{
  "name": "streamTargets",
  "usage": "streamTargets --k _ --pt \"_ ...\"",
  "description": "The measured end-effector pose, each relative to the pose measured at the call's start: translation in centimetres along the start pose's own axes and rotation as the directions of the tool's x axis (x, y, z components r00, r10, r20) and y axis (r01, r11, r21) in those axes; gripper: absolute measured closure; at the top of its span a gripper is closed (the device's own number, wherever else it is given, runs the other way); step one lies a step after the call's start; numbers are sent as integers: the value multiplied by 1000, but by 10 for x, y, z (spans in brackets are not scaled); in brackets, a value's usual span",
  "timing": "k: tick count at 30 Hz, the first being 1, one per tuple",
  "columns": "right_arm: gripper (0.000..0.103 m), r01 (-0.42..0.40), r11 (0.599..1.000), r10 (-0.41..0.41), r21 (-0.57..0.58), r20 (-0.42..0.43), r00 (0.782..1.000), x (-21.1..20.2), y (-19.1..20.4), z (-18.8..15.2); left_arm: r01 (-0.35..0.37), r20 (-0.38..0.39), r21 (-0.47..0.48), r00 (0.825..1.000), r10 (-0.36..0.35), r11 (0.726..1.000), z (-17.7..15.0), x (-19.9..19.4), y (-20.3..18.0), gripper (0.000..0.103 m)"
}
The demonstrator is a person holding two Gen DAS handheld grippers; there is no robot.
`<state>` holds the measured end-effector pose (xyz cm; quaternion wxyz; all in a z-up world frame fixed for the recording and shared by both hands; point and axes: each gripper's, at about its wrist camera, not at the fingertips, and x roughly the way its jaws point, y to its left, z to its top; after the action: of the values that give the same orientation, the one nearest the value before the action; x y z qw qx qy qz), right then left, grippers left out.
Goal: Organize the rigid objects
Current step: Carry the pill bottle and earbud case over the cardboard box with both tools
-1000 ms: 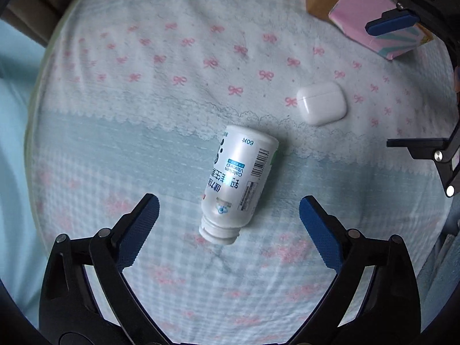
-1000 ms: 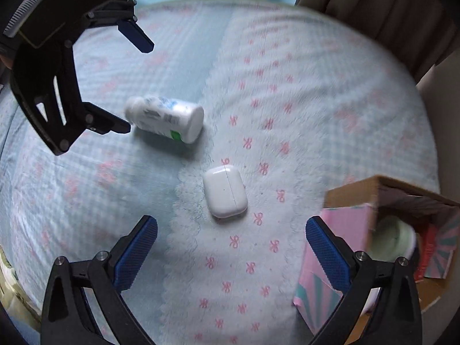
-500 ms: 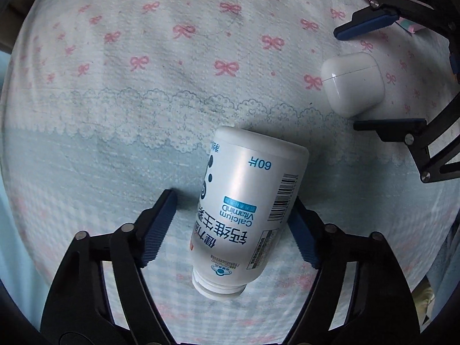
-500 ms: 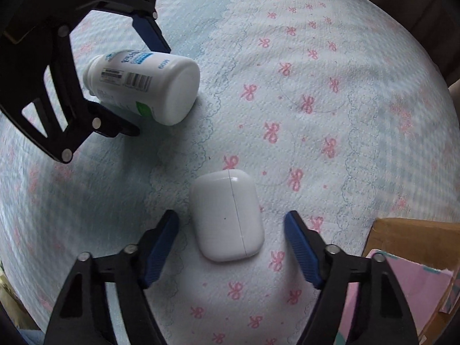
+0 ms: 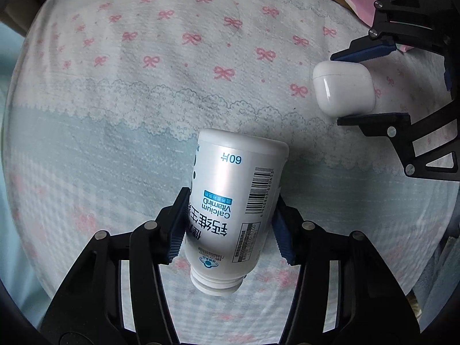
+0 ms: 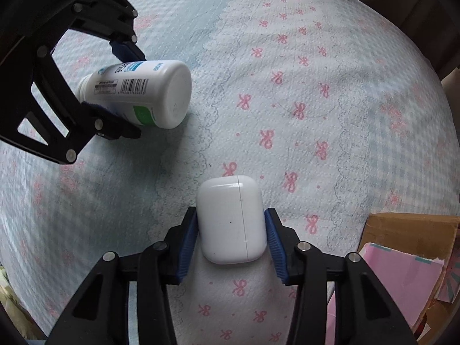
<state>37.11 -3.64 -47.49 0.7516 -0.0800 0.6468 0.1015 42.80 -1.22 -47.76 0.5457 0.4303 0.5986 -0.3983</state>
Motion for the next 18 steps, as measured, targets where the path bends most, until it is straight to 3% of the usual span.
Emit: streamTargets --k 8,14,18 --pt "61 -43 996 40 82 40 998 -47 -15 -15 47 80 -165 996 -34 985 -39 -54 -3 54" --pt "61 -86 985 76 147 73 994 -93 -10 -29 110 173 -320 983 -56 941 -66 -118 -17 54" --pt "61 -143 967 123 213 105 987 -133 3 -43 141 248 -362 967 -51 921 -75 -175 -42 54"
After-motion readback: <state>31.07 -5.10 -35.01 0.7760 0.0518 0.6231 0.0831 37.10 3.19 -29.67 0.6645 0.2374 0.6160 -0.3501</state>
